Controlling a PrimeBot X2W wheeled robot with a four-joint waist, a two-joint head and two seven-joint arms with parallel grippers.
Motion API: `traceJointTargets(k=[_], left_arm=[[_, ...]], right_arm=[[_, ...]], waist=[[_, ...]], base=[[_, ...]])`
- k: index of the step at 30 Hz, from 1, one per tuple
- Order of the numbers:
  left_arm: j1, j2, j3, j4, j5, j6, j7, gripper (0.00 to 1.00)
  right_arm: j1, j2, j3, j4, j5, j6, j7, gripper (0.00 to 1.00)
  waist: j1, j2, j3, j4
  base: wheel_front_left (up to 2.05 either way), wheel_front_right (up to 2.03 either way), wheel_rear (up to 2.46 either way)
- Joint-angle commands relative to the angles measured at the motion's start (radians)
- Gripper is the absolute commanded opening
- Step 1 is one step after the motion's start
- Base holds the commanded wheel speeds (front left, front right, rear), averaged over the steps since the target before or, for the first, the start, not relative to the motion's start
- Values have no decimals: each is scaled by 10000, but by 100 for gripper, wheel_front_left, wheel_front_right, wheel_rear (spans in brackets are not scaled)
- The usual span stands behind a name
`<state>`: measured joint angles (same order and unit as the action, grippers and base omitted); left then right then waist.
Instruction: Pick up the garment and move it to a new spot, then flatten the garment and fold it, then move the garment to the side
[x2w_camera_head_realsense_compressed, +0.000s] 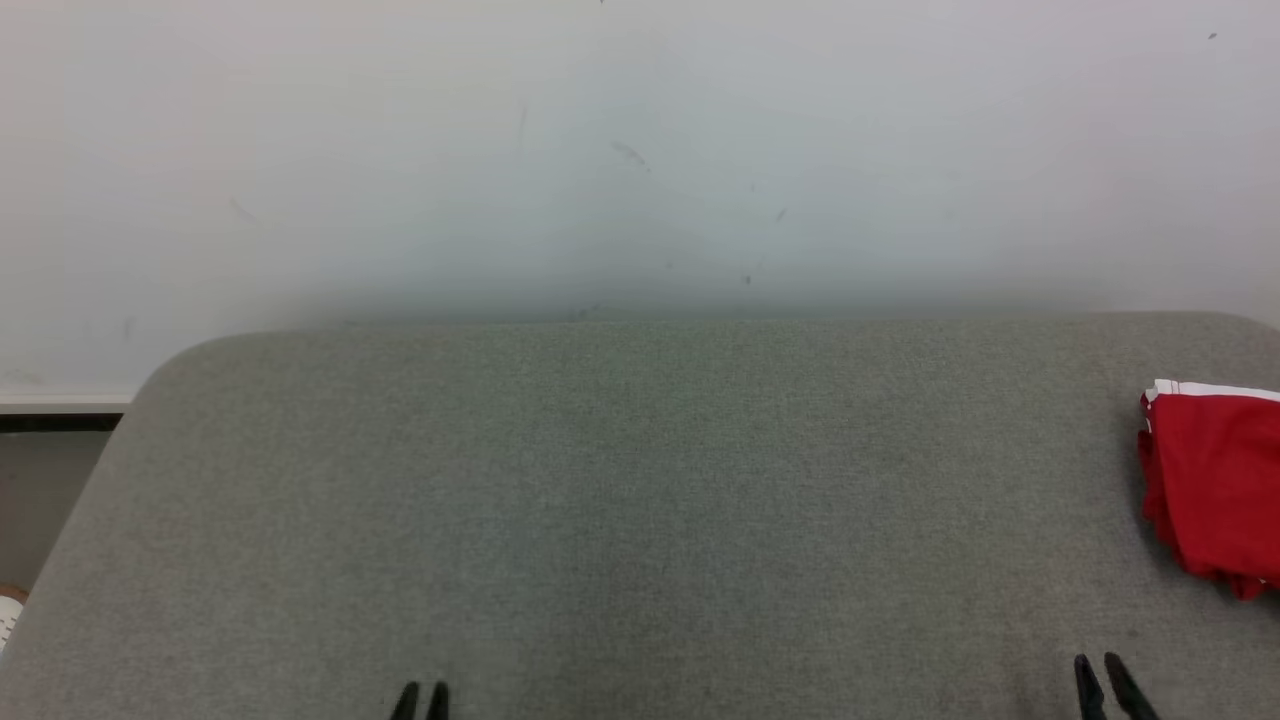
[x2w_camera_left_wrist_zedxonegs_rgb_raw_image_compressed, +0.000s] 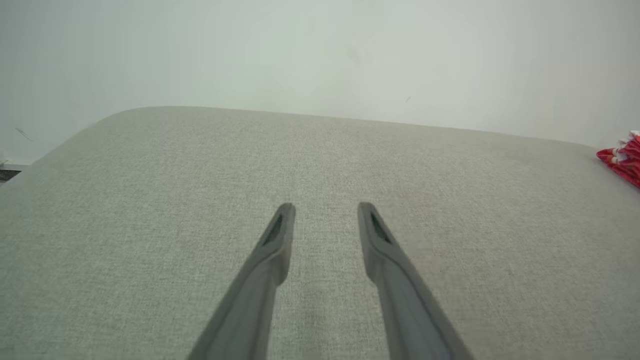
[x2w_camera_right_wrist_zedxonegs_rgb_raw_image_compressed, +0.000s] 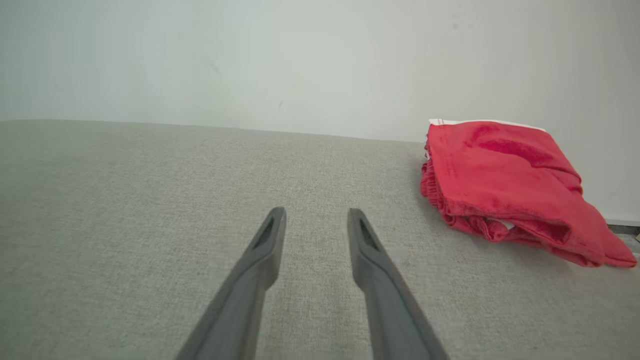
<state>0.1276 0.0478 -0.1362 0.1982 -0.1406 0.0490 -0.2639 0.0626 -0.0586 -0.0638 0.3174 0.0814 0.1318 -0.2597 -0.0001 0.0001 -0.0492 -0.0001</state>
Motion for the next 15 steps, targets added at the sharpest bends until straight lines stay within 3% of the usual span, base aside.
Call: traceJointTargets(k=[1, 15], left_arm=[[34, -2, -6, 67, -2, 0, 0, 0], [-377, 102, 300, 168, -2738, -313, 563, 0]], right_arm=[[21, 15, 4, 77, 2, 0, 29, 0], [-331, 33, -136, 7, 2714, -2, 739, 0]], waist=[[1, -1, 0, 0], [1, -1, 55, 0]], base=[[0, 0, 0], [0, 0, 0]])
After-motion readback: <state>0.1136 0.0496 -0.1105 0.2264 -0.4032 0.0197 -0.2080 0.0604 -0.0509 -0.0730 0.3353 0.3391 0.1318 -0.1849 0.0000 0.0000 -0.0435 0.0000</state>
